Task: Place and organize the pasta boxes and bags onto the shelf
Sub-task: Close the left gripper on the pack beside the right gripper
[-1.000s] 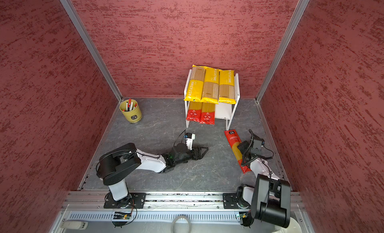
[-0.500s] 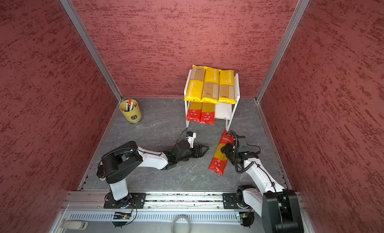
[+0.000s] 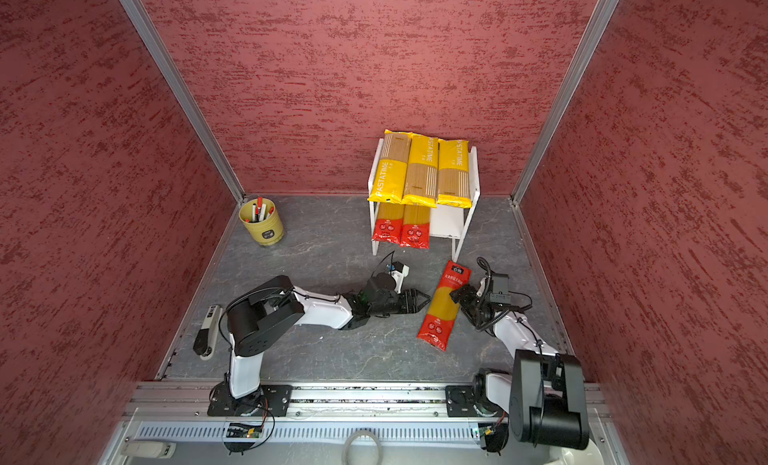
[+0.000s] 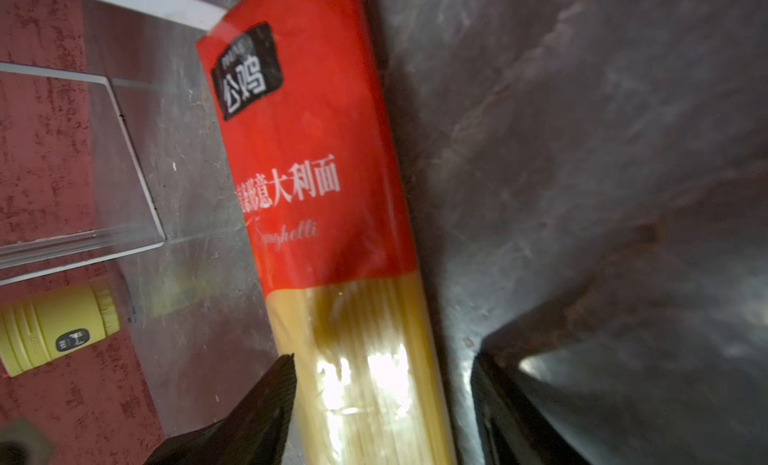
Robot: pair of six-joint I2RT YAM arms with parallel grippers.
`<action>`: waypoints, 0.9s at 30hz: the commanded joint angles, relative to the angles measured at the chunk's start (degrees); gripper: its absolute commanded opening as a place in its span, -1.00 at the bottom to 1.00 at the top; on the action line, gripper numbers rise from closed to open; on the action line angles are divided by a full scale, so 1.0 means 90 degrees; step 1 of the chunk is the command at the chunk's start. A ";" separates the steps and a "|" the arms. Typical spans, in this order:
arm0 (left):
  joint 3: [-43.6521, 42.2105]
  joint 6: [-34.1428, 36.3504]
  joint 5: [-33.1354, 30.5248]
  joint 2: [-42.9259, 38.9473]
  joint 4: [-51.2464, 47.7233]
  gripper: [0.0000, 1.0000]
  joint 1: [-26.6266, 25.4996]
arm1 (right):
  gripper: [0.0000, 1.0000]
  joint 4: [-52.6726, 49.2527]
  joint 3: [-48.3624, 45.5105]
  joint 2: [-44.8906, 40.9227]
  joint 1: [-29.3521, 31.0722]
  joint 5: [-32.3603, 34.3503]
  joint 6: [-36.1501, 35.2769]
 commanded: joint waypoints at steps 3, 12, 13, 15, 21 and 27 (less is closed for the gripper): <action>0.0203 -0.0012 0.0205 0.0175 -0.0056 0.36 -0.0014 | 0.29 0.1022 -0.0311 0.0385 -0.0025 -0.0522 0.0080; 0.0070 -0.0178 0.0183 0.0235 0.0126 0.32 -0.0006 | -0.08 0.2335 -0.1100 0.0031 0.0004 -0.1277 0.0608; 0.0071 -0.0189 0.0199 0.0249 0.0148 0.31 -0.0012 | -0.12 0.2393 -0.1134 -0.0006 -0.0003 -0.1313 0.0652; 0.0061 -0.0214 0.0213 0.0259 0.0168 0.30 -0.0006 | -0.21 0.2430 -0.1180 -0.0071 0.0013 -0.1358 0.0699; -0.0071 -0.0257 0.0169 0.0166 0.0255 0.27 0.0029 | -0.53 0.2475 -0.1241 -0.0241 0.0090 -0.1536 0.0913; -0.0316 -0.0279 0.0128 0.0006 0.0260 0.25 0.0154 | -0.65 0.2102 -0.1401 -0.0853 0.0305 -0.1497 0.1183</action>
